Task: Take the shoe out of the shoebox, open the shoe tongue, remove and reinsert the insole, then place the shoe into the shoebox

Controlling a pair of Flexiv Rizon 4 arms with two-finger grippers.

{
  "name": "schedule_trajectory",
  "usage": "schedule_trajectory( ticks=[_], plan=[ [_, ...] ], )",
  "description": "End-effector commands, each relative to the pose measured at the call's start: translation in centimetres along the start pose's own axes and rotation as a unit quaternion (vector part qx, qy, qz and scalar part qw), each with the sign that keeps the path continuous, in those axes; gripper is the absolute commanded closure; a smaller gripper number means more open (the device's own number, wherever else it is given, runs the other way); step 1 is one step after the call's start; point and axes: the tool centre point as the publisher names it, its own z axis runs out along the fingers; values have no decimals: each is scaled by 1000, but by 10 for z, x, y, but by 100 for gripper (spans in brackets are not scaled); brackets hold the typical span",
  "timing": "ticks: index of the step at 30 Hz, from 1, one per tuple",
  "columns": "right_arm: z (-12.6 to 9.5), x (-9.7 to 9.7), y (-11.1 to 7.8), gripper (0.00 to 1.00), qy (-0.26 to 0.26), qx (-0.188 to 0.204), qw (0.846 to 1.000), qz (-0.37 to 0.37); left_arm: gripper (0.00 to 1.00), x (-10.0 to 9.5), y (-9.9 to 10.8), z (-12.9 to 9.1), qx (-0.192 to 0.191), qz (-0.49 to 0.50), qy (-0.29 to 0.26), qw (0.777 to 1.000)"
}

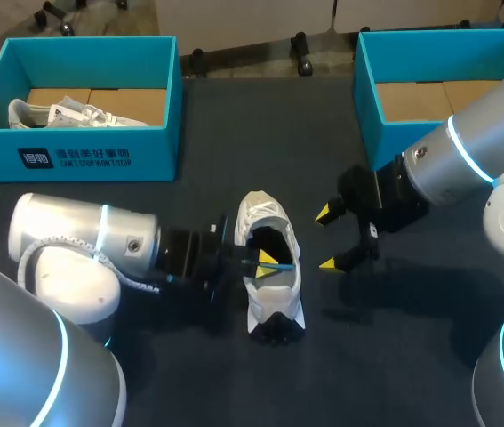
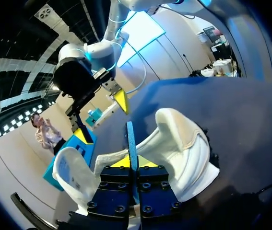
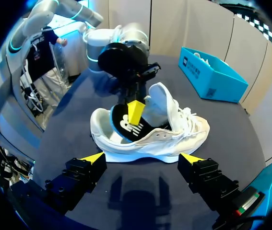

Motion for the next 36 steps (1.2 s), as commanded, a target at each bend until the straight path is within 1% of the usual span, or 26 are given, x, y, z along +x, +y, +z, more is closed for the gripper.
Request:
schedule_trajectory(
  ticks=[1, 8, 14, 17, 18, 19, 20, 22, 25, 26, 27, 29, 32, 33, 34, 36],
  plan=[
    [1, 1, 1, 0, -1, 1, 1000, 0, 100, -10, 8, 7, -2, 2, 1, 1000],
    [1, 1, 1, 0, -1, 1, 1000, 0, 100, -10, 8, 5, -6, 3, 2, 1000],
    [1, 1, 1, 0, -1, 1, 1000, 0, 100, 1, 3, 5, -2, 0, 13, 1000],
    [1, 1, 1, 0, -1, 1, 1000, 0, 100, 4, 2, 2, 1, -14, 8, 1000],
    [1, 1, 1, 0, -1, 1, 1000, 0, 82, 5, 0, 0, 1, -18, 4, 1000],
    [1, 1, 1, 0, -1, 1, 1000, 0, 51, 4, -2, -1, 2, -21, -1, 1000],
    [1, 1, 1, 0, -1, 1, 1000, 0, 18, 4, -4, -3, 5, -23, -5, 1000],
    [1, 1, 1, 0, -1, 1, 1000, 0, 14, 3, -9, -6, 10, -22, -9, 1000],
    [1, 1, 1, 0, -1, 1, 1000, 0, 17, 2, -18, -10, 17, -18, -13, 1000],
    [1, 1, 1, 0, -1, 1, 1000, 0, 20, 2, -20, -11, 20, -18, -14, 1000],
    [1, 1, 1, 0, -1, 1, 1000, 0, 30, 2, -22, -12, 22, -19, -15, 999],
    [1, 1, 1, 0, -1, 1, 1000, 0, 46, 1, -24, -13, 26, -21, -16, 999],
    [1, 1, 1, 0, -1, 1, 1000, 0, 66, 3, -26, -12, 26, -22, -13, 999],
    [1, 1, 1, 0, -1, 1, 1000, 0, 87, 4, -25, -10, 26, -22, -9, 999],
    [1, 1, 1, 0, -1, 1, 1000, 0, 100, 6, -24, -9, 25, -23, -6, 999],
    [1, 1, 1, 0, -1, 1, 1000, 0, 100, 8, -22, -7, 23, -23, -2, 999]
  ],
)
